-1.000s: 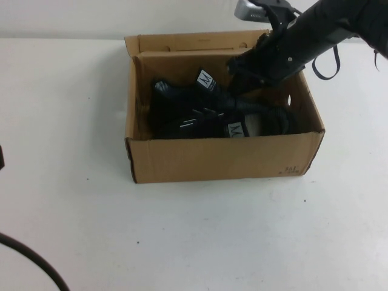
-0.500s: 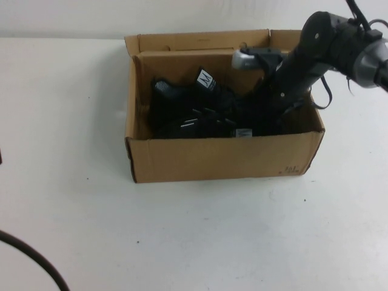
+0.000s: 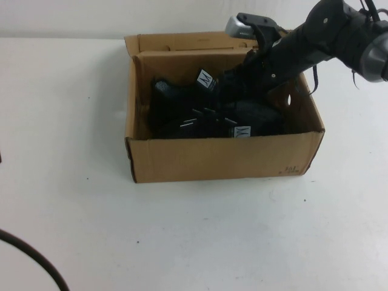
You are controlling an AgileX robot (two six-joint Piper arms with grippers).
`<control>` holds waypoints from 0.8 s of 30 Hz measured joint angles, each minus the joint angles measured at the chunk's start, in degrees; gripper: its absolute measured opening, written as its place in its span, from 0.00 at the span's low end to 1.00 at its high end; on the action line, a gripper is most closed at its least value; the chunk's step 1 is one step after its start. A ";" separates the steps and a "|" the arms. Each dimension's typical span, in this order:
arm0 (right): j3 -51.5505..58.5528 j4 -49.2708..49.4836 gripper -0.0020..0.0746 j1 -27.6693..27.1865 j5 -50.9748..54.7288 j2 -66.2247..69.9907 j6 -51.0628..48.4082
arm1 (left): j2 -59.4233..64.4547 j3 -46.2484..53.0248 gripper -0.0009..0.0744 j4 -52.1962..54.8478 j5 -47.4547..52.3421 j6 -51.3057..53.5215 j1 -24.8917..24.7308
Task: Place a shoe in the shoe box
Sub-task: Place the shoe in the shoe box
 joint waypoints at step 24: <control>0.12 -4.34 0.01 0.31 -2.63 -14.27 -2.92 | 2.04 0.00 0.01 0.26 -2.60 2.33 -3.43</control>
